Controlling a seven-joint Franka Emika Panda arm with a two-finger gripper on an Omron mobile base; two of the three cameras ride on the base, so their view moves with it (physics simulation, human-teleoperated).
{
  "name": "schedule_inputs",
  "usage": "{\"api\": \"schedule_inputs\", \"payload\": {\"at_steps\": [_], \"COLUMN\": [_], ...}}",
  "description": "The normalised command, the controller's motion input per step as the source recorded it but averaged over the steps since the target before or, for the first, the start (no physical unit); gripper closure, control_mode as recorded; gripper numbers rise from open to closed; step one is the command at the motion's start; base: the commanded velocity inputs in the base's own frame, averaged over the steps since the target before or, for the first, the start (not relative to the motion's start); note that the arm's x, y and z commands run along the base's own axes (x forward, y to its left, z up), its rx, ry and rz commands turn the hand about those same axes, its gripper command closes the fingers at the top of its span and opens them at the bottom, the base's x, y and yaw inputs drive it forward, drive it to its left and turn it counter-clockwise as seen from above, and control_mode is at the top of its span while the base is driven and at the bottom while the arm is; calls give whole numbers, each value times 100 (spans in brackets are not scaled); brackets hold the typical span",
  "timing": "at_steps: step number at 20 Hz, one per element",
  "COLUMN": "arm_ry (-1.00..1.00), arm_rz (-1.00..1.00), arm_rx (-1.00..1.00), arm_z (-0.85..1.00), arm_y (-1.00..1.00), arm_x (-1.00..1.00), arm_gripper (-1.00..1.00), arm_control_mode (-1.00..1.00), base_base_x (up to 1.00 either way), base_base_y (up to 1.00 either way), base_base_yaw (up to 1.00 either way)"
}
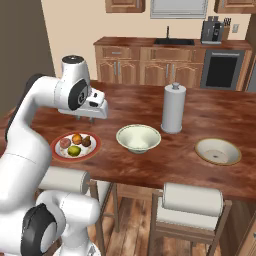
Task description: Take the fruits from the plate on the dining counter and place two fruits in each bowl.
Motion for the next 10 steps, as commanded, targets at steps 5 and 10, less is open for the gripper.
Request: {"api": "schedule_inputs", "payload": {"at_steps": [5, 10], "arm_ry": [-18, 5], "arm_rz": [1, 13], "arm_rx": [3, 0], "arm_z": [0, -1], "arm_y": [11, 81], "arm_x": [-53, -24], "arm_gripper": [-100, -100], "arm_control_mode": [-100, -100], "base_base_x": [0, 0], "base_base_y": [0, 0], "base_base_yaw": [0, 0]}}
